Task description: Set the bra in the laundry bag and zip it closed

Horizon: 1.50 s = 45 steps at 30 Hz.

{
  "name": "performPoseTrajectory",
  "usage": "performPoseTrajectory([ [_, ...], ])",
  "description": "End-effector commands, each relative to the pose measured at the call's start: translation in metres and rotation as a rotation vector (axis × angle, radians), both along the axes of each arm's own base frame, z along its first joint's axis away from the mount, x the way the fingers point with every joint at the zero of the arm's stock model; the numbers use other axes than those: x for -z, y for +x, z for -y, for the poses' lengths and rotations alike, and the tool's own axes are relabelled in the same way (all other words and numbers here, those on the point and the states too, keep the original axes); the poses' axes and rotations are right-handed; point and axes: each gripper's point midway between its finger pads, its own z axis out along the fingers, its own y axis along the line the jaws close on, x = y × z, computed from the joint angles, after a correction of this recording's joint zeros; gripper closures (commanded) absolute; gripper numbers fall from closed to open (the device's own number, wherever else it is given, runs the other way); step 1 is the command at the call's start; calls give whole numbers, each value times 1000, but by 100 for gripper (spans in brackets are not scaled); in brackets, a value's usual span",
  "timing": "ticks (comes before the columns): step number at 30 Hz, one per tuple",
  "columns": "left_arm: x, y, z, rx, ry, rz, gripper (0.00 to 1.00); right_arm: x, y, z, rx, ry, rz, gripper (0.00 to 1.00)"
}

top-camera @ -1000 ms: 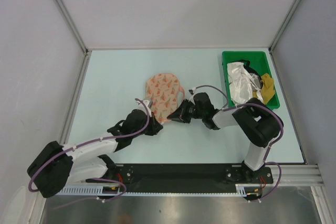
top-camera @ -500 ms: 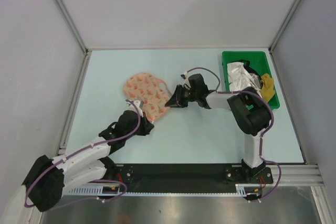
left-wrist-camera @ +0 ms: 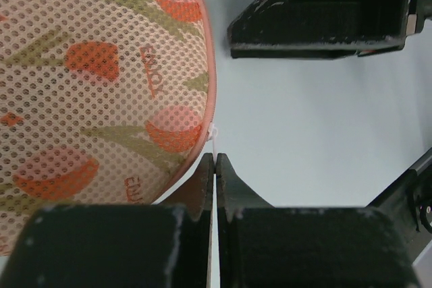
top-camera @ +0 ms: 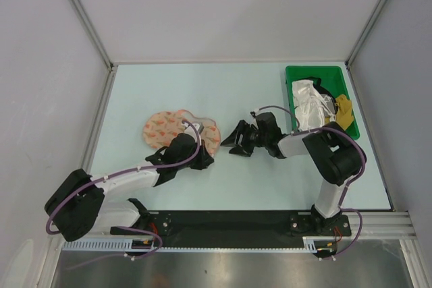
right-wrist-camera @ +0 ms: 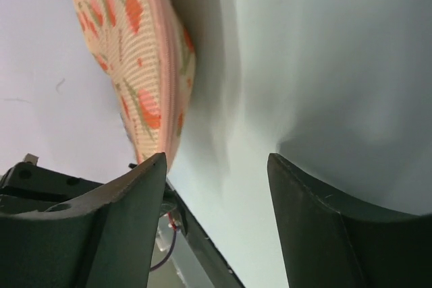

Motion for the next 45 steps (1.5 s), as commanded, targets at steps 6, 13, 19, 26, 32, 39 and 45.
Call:
performPoseTrajectory([
  [6,-20,-1,12,31,-79,39,100,-29,6,-55,-23,149,75,43],
  [13,-6,-8,-10,-22,-30,25,100,-16,17,-55,-10,164,49,89],
  [19,17,-10,-62,-172,8,-28,100,-11,35,-28,13,112,66,93],
  [26,6,-6,-77,-192,-16,1,100,-18,46,-19,-21,37,122,74],
  [32,-20,-2,-65,-113,-26,59,70,-14,37,15,-8,-283,205,29],
  [39,-66,-17,-16,32,-50,157,34,-28,6,68,56,-534,294,0],
  [45,-88,-58,36,211,-162,267,27,-48,-46,90,167,-512,412,0],
])
